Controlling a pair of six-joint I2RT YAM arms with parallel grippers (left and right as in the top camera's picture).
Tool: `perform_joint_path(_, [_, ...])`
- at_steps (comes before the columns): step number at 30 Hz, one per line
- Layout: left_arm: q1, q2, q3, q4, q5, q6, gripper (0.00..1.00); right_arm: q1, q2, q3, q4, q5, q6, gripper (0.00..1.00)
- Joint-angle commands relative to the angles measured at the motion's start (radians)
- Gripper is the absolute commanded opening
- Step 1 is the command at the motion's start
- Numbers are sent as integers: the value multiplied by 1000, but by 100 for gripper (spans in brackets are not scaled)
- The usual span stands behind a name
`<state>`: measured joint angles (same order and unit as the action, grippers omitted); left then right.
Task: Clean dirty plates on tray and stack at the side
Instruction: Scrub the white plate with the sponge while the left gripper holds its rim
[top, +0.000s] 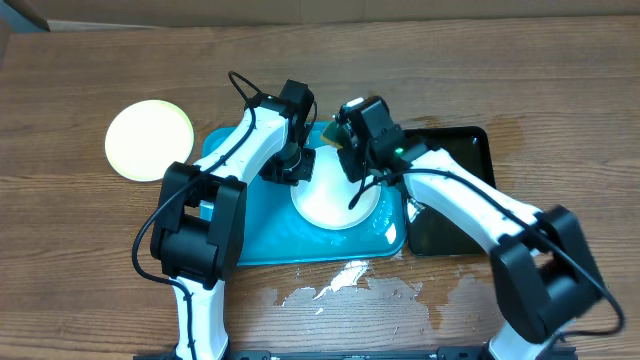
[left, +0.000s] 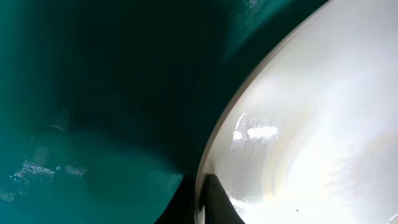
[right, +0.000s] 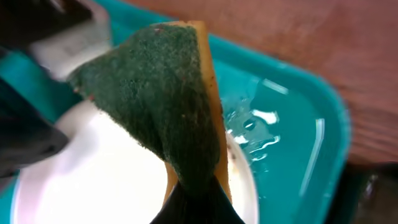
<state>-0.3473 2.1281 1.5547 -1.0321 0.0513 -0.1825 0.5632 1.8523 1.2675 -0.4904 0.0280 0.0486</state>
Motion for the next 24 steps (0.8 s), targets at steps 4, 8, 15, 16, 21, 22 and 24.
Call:
perform_joint_path(4, [-6, 17, -17, -7, -44, 26, 4, -3, 71, -5, 13, -116, 3, 4])
perform_joint_path(8, [-6, 17, -17, -7, -44, 26, 4, -7, 100, -5, 8, -116, 3, 4])
perform_joint_path(15, [-6, 17, -17, -7, -44, 26, 4, -16, 135, -5, 25, -32, -1, 4])
perform_joint_path(16, [-6, 17, -17, -7, -44, 26, 4, -16, 150, -5, 30, -29, -5, 4])
perform_joint_path(21, [-6, 17, -17, -8, -44, 26, 4, -17, 192, -5, 48, 47, -23, 4])
perform_joint_path(22, [-6, 17, -17, -8, -45, 26, 4, -17, 192, -5, 51, 65, -23, 4])
perform_joint_path(24, [-6, 17, -17, -8, -48, 26, 4, -17, 192, -4, 60, 109, -23, 4])
